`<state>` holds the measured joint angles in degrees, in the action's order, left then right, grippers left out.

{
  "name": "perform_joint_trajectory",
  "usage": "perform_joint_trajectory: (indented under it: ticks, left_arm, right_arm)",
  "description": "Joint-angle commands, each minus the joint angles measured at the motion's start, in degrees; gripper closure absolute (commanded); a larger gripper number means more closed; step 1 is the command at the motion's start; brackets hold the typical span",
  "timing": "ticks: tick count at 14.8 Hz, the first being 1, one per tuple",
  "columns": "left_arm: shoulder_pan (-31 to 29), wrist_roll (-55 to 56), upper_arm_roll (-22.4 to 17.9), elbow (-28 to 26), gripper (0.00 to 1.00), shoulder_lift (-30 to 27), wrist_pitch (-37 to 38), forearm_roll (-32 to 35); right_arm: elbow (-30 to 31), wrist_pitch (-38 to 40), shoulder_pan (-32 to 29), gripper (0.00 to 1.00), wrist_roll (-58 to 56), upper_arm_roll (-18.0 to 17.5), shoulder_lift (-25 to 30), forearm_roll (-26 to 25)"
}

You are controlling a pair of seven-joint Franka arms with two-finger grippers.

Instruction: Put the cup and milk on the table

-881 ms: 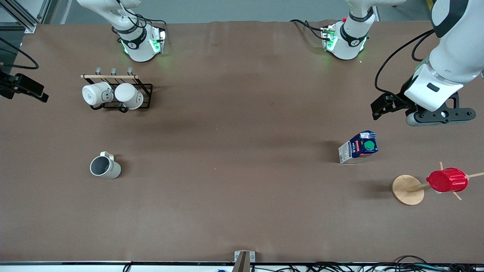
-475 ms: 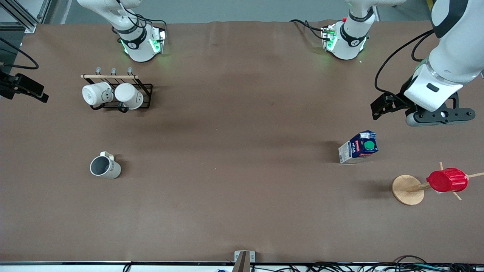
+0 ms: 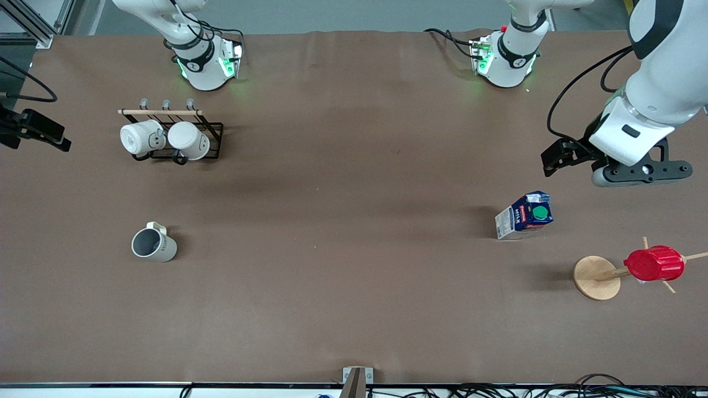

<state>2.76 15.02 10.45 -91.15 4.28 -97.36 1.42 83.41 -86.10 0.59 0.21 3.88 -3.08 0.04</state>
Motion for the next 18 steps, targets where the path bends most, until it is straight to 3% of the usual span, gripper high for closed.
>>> perform_joint_trajectory:
  ticks: [1,5,10,13,18]
  left_arm:
    - [-0.4,-0.5,0.4,0.3,0.00,2.5,-2.0,0.9]
    - [-0.5,-0.4,0.3,-0.3,0.02,7.5,-6.9,1.0]
    - [-0.8,-0.5,0.3,-1.0,0.02,15.4,-12.0,5.7]
    - [-0.9,-0.4,0.2,-5.9,0.02,15.4,-17.0,5.8]
    - [-3.2,-0.5,0.2,-9.3,0.02,15.1,-18.7,7.0]
  right_arm:
    - [4.7,-8.5,-1.3,0.00,-4.9,0.2,-3.4,0.2]
    - [11.7,-21.6,-1.4,0.00,-8.9,1.7,-8.4,-0.2]
    - [19.4,-36.9,-1.7,0.00,-12.4,2.9,-15.3,-0.3]
    - [25.6,-47.6,-1.6,0.00,-14.3,2.9,-18.2,-1.0]
    - [26.3,-54.7,-1.6,0.00,-15.0,2.9,-23.2,-1.1]
